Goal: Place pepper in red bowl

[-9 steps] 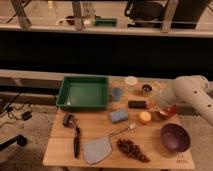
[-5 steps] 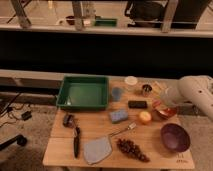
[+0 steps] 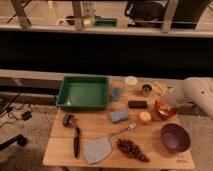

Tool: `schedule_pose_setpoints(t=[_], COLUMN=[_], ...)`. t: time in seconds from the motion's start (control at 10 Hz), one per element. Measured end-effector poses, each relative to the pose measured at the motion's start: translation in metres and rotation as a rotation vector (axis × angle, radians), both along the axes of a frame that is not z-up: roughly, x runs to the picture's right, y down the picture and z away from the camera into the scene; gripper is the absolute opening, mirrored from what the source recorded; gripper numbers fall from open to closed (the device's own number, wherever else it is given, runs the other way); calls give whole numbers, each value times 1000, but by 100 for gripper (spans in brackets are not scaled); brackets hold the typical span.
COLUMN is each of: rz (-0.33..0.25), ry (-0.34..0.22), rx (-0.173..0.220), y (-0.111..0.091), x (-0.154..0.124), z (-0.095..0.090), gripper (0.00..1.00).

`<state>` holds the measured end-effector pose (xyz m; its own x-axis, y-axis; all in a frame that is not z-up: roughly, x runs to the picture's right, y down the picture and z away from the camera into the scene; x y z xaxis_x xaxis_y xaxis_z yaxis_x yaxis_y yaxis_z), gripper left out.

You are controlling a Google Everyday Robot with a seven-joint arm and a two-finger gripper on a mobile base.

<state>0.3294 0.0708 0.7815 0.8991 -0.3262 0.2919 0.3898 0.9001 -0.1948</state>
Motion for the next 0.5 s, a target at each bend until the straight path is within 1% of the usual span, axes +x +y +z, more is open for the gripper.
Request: schedule_pose_setpoints(t=[0.5], rz=[34], ry=[34], rx=[-4], y=[2], x=[27], z=[20], gripper=[17])
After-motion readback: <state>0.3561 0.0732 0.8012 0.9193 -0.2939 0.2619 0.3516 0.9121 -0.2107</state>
